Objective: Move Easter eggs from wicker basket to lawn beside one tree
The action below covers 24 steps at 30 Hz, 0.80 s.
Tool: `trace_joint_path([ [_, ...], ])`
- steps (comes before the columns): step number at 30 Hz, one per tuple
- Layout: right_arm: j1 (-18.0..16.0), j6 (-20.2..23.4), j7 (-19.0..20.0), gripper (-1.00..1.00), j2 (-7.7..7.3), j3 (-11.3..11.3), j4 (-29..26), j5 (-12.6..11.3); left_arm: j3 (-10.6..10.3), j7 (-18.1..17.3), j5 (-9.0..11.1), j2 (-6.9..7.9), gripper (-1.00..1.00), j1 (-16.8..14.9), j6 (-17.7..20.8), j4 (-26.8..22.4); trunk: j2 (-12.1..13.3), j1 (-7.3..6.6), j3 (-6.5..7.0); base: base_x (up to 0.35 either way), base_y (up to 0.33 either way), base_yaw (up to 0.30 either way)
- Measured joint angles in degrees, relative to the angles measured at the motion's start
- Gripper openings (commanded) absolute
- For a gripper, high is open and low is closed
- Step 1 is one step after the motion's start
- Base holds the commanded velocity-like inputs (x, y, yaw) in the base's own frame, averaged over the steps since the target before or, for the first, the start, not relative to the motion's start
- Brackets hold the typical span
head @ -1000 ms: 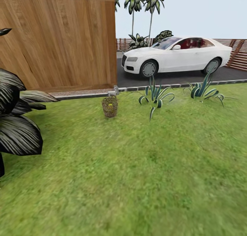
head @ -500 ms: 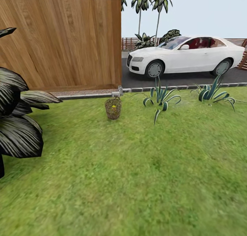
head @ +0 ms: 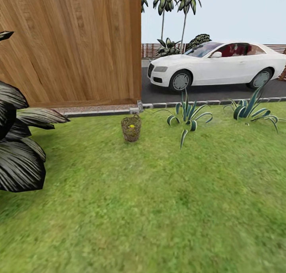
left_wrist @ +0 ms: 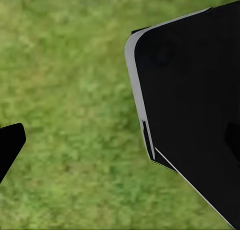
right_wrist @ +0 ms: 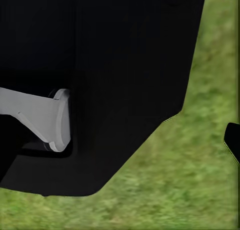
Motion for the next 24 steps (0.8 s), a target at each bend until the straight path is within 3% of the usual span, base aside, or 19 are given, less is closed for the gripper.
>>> trace_joint_path([
  [8,0.0,0.0,0.0,1.0,-0.02,0.0,0.0,0.0,0.0,0.0,0.0,-0.01,1.0,0.0,0.0,0.0,0.0,0.0,-0.16,0.303,0.0,0.094],
  [24,0.0,0.0,0.0,1.0,-0.01,0.0,-0.1,0.0,0.0,0.0,0.0,-0.01,1.0,0.0,0.0,0.0,0.0,0.0,-0.2,0.304,0.0,0.009],
])
